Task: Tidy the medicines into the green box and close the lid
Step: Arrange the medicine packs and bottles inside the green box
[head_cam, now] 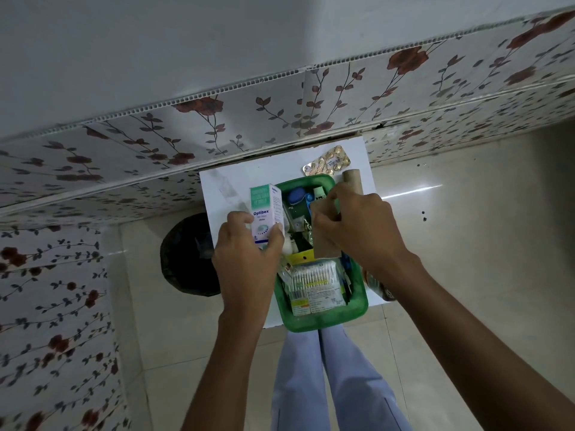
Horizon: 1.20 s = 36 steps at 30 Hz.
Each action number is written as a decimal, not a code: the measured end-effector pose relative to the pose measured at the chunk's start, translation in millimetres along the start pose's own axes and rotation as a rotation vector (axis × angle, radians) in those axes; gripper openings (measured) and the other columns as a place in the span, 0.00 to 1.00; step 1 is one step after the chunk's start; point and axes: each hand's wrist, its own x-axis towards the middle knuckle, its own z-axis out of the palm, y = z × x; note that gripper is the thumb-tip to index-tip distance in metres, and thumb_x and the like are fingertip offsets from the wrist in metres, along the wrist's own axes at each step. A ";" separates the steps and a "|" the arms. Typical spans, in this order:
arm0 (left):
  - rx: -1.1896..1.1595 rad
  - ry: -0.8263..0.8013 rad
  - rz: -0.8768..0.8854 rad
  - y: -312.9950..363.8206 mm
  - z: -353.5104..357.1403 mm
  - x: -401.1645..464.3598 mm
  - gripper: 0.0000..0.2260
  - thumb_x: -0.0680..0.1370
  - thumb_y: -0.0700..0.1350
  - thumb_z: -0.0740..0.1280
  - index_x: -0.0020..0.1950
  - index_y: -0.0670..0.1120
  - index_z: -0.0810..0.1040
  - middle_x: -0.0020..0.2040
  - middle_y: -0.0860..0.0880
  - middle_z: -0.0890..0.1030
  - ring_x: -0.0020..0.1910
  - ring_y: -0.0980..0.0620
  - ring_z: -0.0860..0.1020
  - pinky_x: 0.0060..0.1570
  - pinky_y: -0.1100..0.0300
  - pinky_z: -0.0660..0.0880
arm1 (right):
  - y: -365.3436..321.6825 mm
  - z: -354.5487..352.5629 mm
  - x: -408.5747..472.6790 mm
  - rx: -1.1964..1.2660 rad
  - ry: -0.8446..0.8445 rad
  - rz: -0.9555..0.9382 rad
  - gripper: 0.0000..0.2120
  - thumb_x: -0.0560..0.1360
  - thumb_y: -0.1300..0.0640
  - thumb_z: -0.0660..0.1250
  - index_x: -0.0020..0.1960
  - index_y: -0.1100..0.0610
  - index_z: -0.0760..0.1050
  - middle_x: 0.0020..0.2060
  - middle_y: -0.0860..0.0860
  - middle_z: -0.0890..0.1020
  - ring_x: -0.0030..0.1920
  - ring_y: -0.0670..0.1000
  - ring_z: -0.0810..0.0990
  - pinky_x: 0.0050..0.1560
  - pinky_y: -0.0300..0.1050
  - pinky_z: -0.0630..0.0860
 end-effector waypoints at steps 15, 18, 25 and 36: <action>0.215 -0.334 -0.129 18.6 46.7 9.1 0.17 0.74 0.49 0.67 0.56 0.39 0.71 0.52 0.39 0.81 0.50 0.38 0.79 0.40 0.54 0.72 | -7.0 14.5 12.4 -0.159 -0.012 -0.029 0.17 0.75 0.52 0.61 0.58 0.62 0.68 0.47 0.62 0.80 0.44 0.63 0.79 0.37 0.44 0.64; 0.222 -0.365 -0.152 18.0 41.6 18.3 0.20 0.73 0.52 0.69 0.54 0.38 0.73 0.53 0.39 0.80 0.52 0.38 0.78 0.39 0.55 0.69 | -8.8 16.1 21.5 -0.225 0.016 -0.114 0.17 0.77 0.52 0.59 0.61 0.62 0.68 0.46 0.62 0.82 0.44 0.63 0.80 0.36 0.44 0.64; 0.341 -0.276 -0.034 8.2 20.9 21.0 0.24 0.72 0.61 0.66 0.54 0.41 0.71 0.51 0.40 0.82 0.50 0.38 0.79 0.38 0.53 0.69 | 10.1 3.2 35.2 -0.254 0.102 -0.097 0.18 0.75 0.50 0.62 0.61 0.56 0.67 0.46 0.58 0.82 0.45 0.61 0.80 0.37 0.45 0.69; 0.362 -0.321 0.020 17.3 40.7 23.6 0.15 0.75 0.52 0.67 0.49 0.41 0.74 0.49 0.39 0.81 0.48 0.38 0.79 0.37 0.55 0.66 | 78.7 22.1 67.7 -0.233 -0.080 0.211 0.19 0.78 0.51 0.56 0.63 0.63 0.65 0.49 0.65 0.80 0.50 0.65 0.79 0.48 0.52 0.74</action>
